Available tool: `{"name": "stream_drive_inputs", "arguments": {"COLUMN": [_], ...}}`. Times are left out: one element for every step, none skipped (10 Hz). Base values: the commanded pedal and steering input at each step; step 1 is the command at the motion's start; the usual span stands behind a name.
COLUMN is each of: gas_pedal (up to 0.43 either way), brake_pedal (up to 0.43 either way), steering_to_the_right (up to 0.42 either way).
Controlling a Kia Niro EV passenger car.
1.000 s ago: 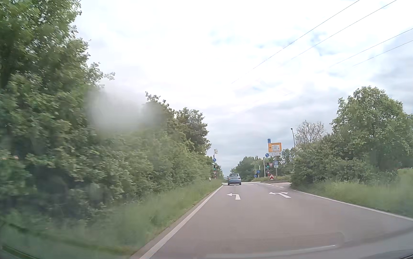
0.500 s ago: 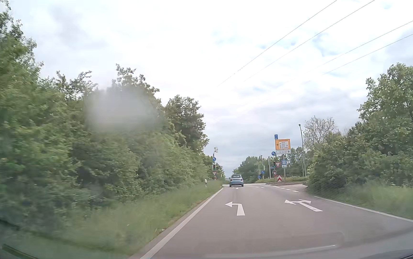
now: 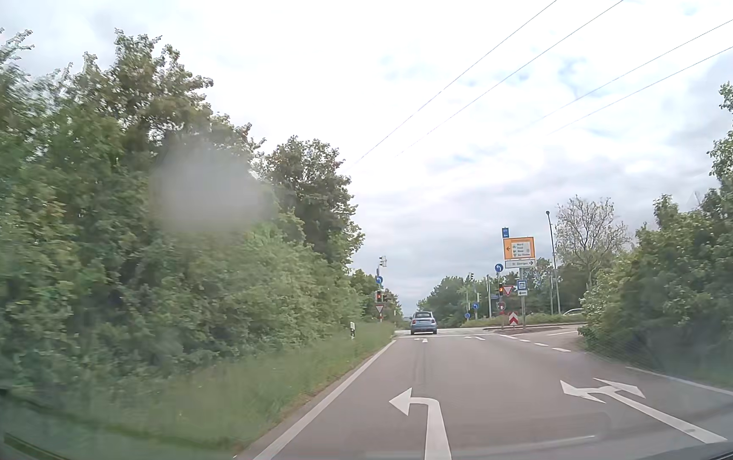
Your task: Follow the waypoints while adhering to traffic rules and regulations
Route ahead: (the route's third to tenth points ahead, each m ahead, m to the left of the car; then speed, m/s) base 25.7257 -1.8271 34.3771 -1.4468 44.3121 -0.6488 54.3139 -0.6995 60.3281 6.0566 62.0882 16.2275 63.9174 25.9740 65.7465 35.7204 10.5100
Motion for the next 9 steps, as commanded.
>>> {"name": "stream_drive_inputs", "arguments": {"gas_pedal": [0.0, 0.0, 0.0, 0.0, 0.0, 0.0, 0.0, 0.0, 0.0], "brake_pedal": [0.061, 0.189, 0.22, 0.226, 0.226, 0.232, 0.232, 0.232, 0.238], "steering_to_the_right": [-0.008, -0.007, -0.007, -0.005, -0.004, -0.004, -0.004, -0.004, -0.004]}}
